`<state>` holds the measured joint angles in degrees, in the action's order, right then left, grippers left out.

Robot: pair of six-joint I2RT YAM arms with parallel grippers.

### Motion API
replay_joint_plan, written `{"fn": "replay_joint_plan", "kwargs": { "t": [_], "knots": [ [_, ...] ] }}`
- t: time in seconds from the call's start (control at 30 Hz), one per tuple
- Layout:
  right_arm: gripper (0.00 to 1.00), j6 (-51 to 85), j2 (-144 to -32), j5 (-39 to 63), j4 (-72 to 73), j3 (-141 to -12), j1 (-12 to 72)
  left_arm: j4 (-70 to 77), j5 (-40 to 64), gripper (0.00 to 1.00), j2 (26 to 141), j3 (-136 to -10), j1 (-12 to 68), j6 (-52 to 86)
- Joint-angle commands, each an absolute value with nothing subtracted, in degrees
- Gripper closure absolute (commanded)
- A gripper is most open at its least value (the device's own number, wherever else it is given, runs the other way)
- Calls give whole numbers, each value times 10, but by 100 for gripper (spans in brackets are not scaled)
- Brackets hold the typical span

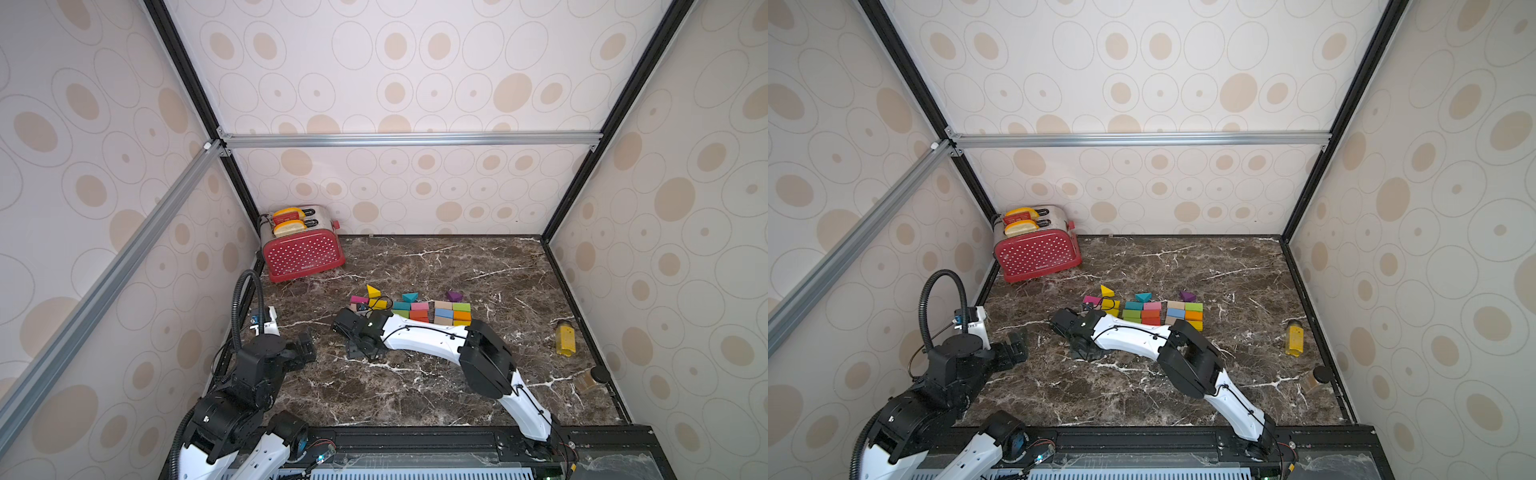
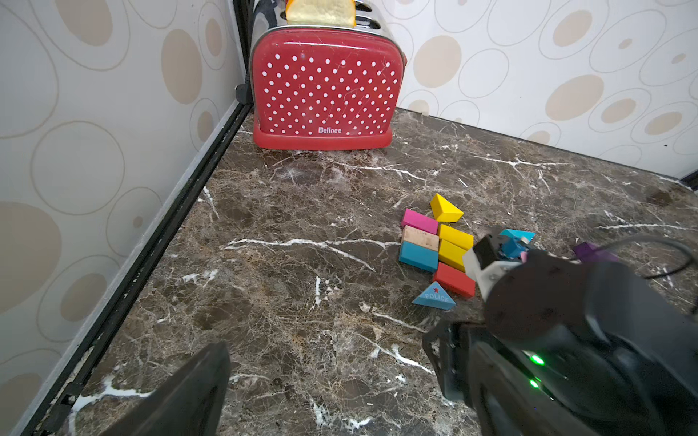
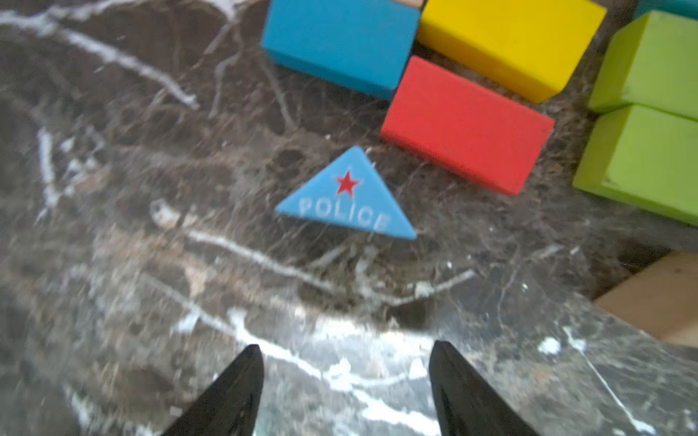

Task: Assemble a piece of candy with building blocks
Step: Assemble the building block at the center of the board.

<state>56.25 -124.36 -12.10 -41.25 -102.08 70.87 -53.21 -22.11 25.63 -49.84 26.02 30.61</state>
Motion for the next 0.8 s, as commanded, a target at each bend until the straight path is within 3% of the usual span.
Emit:
{"fn": "replay_joint_plan", "kwargs": {
  "t": [0.0,0.13,0.27,0.4,0.63,0.77],
  "knots": [
    [25,385,-1153,-138,-345,-949,704,-533,-235,1,251,-499,260,304],
    [23,77,-1086,-46,-196,-829,692,-534,-234,1,255,-499,261,307],
    [23,-84,-1107,71,-241,-849,642,-534,-236,1,250,-498,260,309],
    [23,-170,-1146,128,-290,-901,601,-534,-241,1,242,-497,261,311],
    [25,-213,-1255,131,-439,-1065,577,-534,-243,1,239,-496,260,311],
    [25,-215,-1299,124,-447,-1107,573,-533,-238,1,246,-496,260,309]
  ]
}}
